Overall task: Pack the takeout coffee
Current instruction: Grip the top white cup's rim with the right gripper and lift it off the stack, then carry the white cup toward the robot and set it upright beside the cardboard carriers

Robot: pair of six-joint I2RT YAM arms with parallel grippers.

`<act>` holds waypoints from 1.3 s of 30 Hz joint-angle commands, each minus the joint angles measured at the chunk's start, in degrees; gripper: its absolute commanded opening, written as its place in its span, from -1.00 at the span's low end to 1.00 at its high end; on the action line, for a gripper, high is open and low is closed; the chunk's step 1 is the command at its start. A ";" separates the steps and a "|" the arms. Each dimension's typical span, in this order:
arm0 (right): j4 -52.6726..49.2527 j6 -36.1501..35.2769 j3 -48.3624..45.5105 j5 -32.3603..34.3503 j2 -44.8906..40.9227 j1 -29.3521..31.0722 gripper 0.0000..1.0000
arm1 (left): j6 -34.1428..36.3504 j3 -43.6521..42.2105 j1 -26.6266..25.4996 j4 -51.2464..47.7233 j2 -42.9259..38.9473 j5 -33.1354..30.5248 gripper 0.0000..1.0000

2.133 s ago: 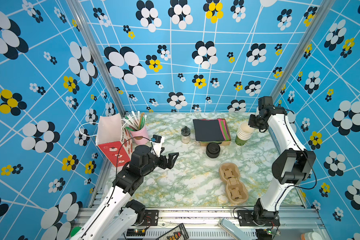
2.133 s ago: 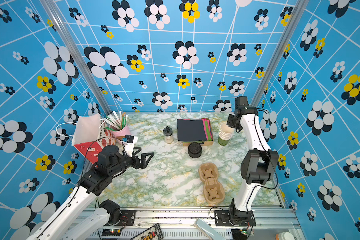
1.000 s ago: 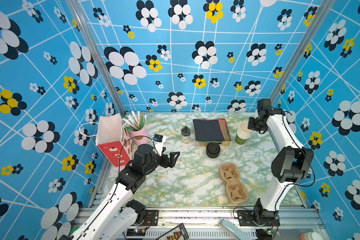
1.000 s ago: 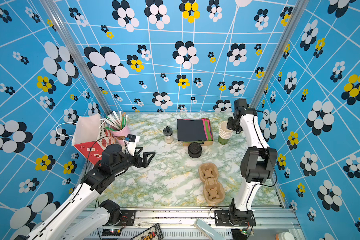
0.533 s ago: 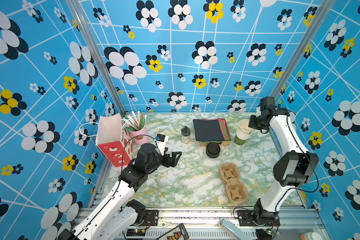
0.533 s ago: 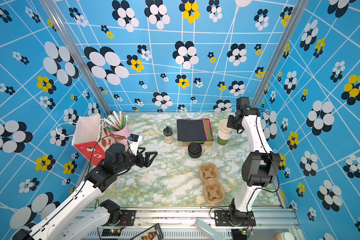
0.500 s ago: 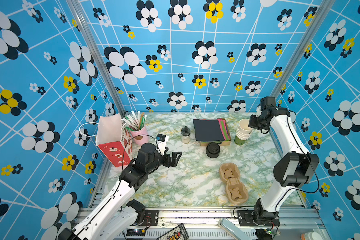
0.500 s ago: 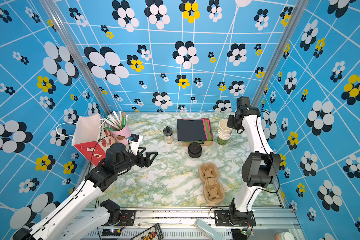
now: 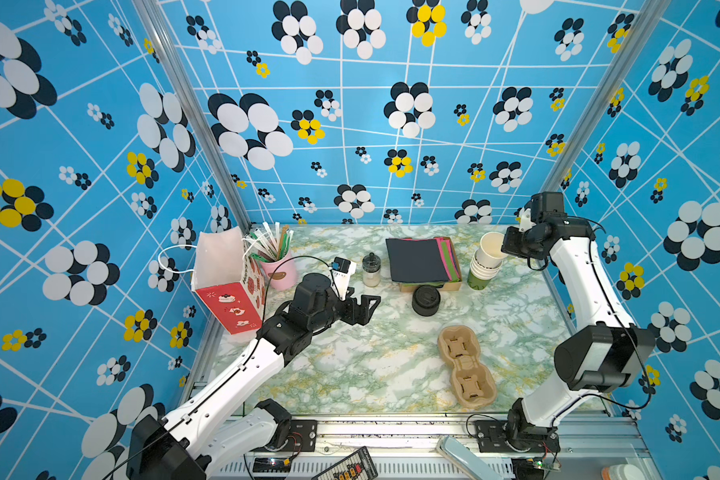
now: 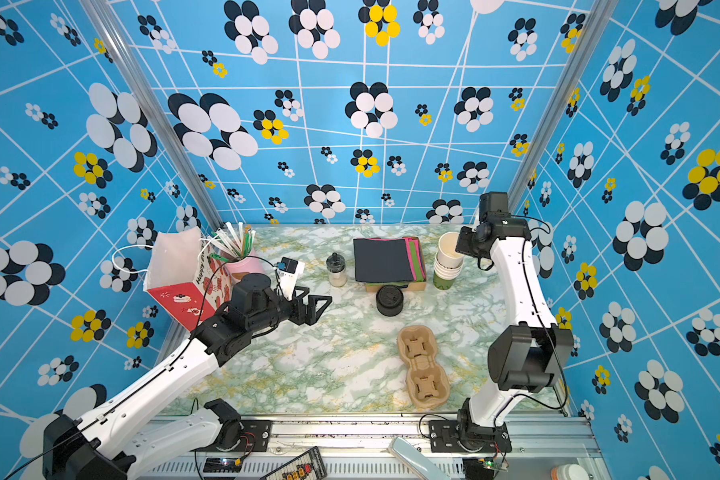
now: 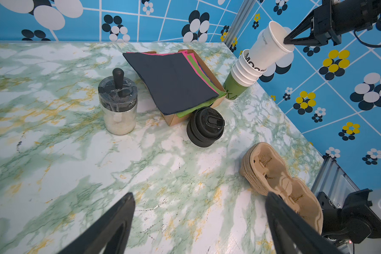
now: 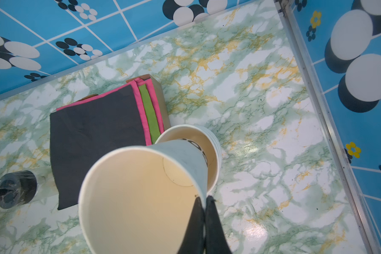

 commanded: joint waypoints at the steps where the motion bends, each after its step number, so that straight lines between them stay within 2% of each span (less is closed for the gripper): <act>1: -0.14 0.05 2.56 1.46 -1.97 -0.25 -1.00 | -0.36 2.05 -0.40 1.05 -0.07 -0.09 0.88; 5: 1.85 0.46 2.26 -0.36 -5.34 -0.25 -1.00 | 0.60 2.09 -0.45 -0.73 -1.31 -0.85 0.89; 9: 3.51 1.83 0.95 -4.87 -9.87 0.05 -1.00 | 1.27 1.02 -0.42 -2.13 -2.97 -1.94 0.91; 14: 5.66 1.64 -4.08 -8.15 -15.91 4.05 -1.00 | 1.15 0.33 -0.43 -4.40 -4.89 -2.37 0.92; 18: 7.51 2.17 -9.00 -10.10 -19.37 9.78 -1.00 | 0.91 -0.44 -0.45 -7.21 -7.64 -4.09 0.92; 24: 12.39 1.62 -18.16 -8.36 -20.37 23.25 -1.00 | -1.38 -2.08 -0.36 -10.06 -11.69 -6.34 0.93; 33: 19.90 0.73 -24.97 -3.82 -13.97 40.15 -1.00 | -4.87 -5.39 -0.36 -10.18 -14.44 -8.35 0.93; 39: 20.91 0.40 -25.80 -1.51 -7.85 46.22 -1.00 | -5.11 -6.23 -0.32 -9.24 -13.36 -8.29 0.93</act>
